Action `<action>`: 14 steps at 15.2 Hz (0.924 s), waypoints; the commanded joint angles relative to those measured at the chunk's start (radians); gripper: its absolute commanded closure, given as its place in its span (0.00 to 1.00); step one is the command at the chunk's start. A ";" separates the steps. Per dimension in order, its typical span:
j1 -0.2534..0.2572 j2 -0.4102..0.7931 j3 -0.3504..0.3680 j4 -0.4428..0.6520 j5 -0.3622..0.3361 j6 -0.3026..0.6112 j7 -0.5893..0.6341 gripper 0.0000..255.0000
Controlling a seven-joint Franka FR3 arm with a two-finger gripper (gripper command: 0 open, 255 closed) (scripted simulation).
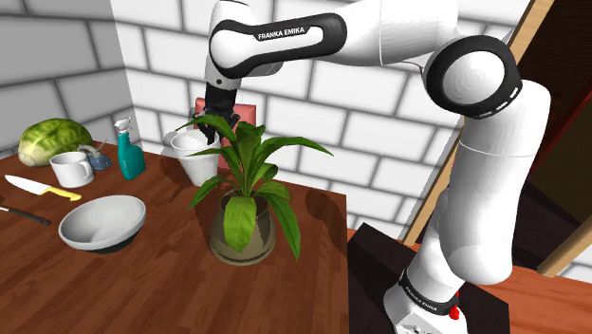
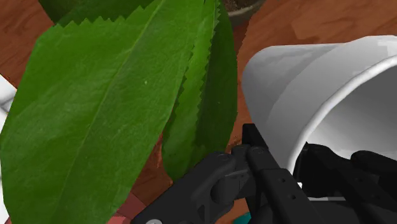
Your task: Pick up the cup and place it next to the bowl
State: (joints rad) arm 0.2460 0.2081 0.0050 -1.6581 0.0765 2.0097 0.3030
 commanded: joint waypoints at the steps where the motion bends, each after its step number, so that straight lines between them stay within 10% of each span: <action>1: 0.018 0.072 0.010 0.111 -0.009 -0.036 0.035 1.00; 7: 0.081 0.319 0.030 0.482 -0.037 -0.155 0.125 1.00; 14: 0.081 0.314 0.029 0.380 -0.035 -0.058 0.121 1.00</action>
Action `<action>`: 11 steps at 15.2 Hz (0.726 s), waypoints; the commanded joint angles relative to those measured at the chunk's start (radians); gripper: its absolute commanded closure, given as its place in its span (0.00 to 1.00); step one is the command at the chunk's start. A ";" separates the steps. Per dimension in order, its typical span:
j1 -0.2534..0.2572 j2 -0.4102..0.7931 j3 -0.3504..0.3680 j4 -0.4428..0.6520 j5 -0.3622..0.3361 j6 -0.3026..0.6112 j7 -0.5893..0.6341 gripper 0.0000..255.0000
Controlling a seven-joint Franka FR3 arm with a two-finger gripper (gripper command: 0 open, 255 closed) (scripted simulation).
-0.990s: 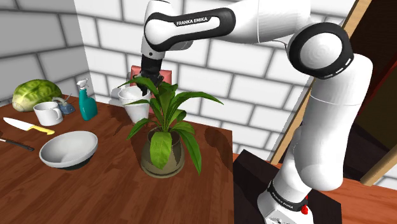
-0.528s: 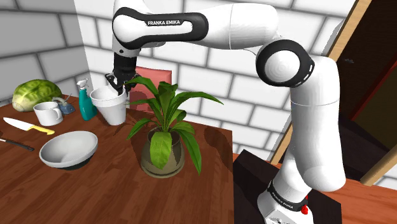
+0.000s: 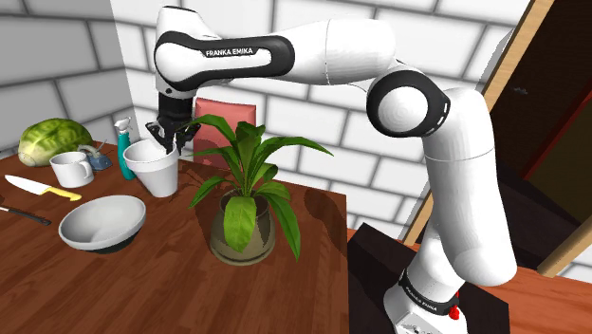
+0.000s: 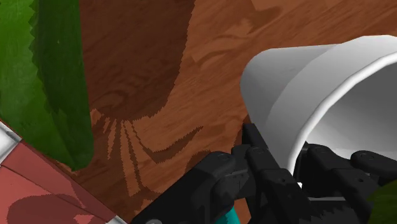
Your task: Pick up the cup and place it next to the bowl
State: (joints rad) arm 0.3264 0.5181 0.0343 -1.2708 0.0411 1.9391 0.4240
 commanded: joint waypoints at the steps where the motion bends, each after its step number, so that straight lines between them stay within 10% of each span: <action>1: 0.000 0.004 0.000 -0.020 0.000 0.025 -0.001 1.00; 11: 0.000 0.024 0.000 -0.124 0.002 0.149 -0.007 1.00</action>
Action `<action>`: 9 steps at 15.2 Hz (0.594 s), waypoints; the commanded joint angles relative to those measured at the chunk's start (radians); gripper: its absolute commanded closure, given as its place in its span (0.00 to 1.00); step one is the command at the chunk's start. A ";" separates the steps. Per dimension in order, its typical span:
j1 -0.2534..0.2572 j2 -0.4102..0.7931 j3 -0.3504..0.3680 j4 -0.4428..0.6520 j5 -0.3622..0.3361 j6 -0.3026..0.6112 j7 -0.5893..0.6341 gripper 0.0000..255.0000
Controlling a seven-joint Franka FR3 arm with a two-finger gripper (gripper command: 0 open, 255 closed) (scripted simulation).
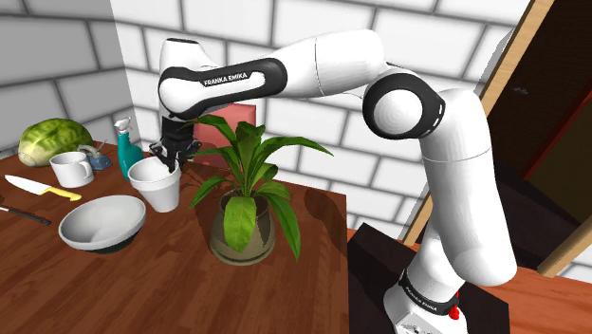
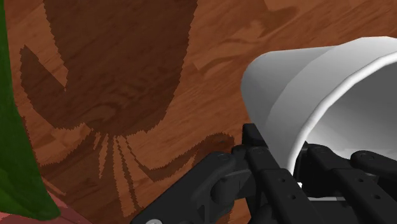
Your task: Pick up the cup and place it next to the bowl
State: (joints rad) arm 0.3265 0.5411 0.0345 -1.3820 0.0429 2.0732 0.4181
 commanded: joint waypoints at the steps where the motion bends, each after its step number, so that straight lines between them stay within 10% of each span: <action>1: 0.000 0.004 0.000 -0.021 0.000 0.026 -0.002 1.00; 9: 0.000 0.036 0.000 -0.079 0.002 0.116 -0.006 1.00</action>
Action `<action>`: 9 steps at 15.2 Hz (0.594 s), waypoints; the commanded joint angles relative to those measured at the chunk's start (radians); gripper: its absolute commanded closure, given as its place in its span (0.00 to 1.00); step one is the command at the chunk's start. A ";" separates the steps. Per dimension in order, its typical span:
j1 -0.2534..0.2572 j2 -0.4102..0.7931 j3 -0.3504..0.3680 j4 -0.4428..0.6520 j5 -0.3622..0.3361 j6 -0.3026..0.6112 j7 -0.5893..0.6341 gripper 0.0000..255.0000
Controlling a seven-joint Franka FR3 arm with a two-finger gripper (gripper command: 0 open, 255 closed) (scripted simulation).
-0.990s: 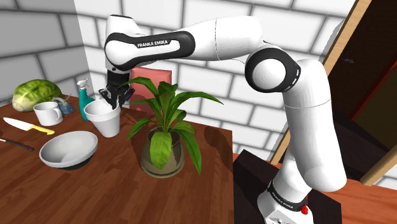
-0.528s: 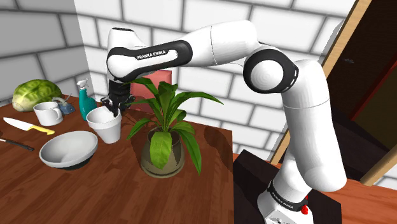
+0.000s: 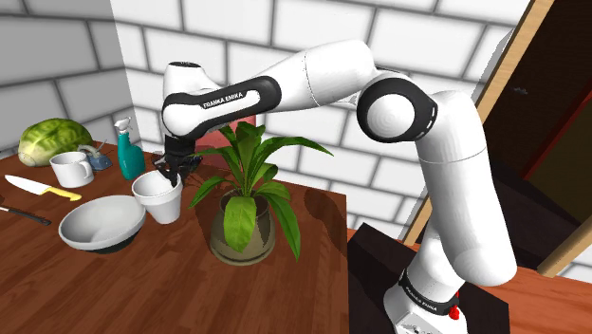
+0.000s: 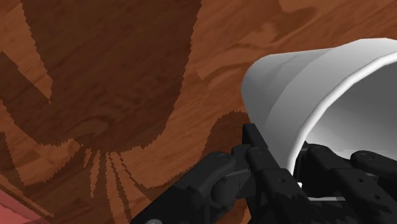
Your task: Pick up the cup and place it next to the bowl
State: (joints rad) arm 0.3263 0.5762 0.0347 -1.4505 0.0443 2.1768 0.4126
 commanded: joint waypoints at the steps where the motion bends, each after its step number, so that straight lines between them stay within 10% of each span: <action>1: 0.000 0.007 0.000 -0.015 0.000 0.023 -0.001 1.00; 9: 0.000 0.053 0.000 -0.052 0.002 0.105 -0.006 1.00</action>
State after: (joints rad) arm 0.3259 0.6214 0.0342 -1.4955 0.0453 2.2686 0.4079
